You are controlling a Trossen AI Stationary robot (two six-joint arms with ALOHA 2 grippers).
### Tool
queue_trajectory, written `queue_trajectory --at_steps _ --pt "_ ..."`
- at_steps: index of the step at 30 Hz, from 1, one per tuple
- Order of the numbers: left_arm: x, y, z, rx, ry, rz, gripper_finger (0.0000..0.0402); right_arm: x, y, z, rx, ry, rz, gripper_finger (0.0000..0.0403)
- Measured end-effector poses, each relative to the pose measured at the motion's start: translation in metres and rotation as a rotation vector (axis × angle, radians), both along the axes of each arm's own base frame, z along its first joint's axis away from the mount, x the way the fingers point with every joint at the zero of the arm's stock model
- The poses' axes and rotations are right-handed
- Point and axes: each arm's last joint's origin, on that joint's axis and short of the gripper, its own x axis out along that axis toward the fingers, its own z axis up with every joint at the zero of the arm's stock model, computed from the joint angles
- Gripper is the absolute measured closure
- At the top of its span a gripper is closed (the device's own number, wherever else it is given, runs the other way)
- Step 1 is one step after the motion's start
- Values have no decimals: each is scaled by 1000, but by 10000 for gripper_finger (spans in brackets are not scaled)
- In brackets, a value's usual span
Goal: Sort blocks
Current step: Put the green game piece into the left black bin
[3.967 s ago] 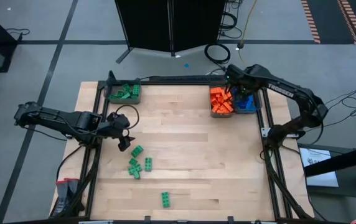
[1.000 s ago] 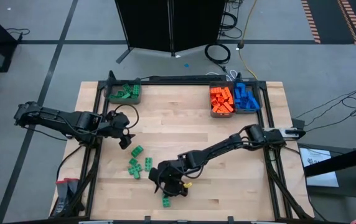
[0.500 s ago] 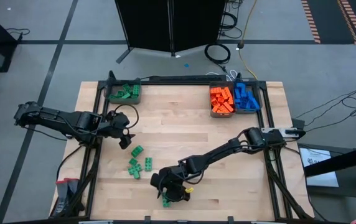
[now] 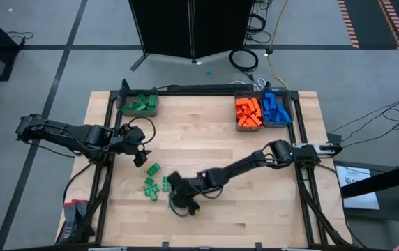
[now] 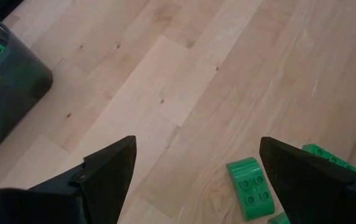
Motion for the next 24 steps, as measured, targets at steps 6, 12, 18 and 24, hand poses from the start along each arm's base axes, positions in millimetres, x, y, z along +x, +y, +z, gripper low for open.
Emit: queue_trajectory --at_steps 6,12,18,24 --pt "0 0 0 0 0 0 59 3 -29 -2 87 80 -206 236" --pt "0 0 0 3 1 -3 59 4 -54 8 120 116 -281 241" --pt "0 0 0 2 0 -3 59 1 -79 41 137 74 -285 241" --pt "0 0 0 3 0 -4 59 -6 -83 80 190 11 -81 241"
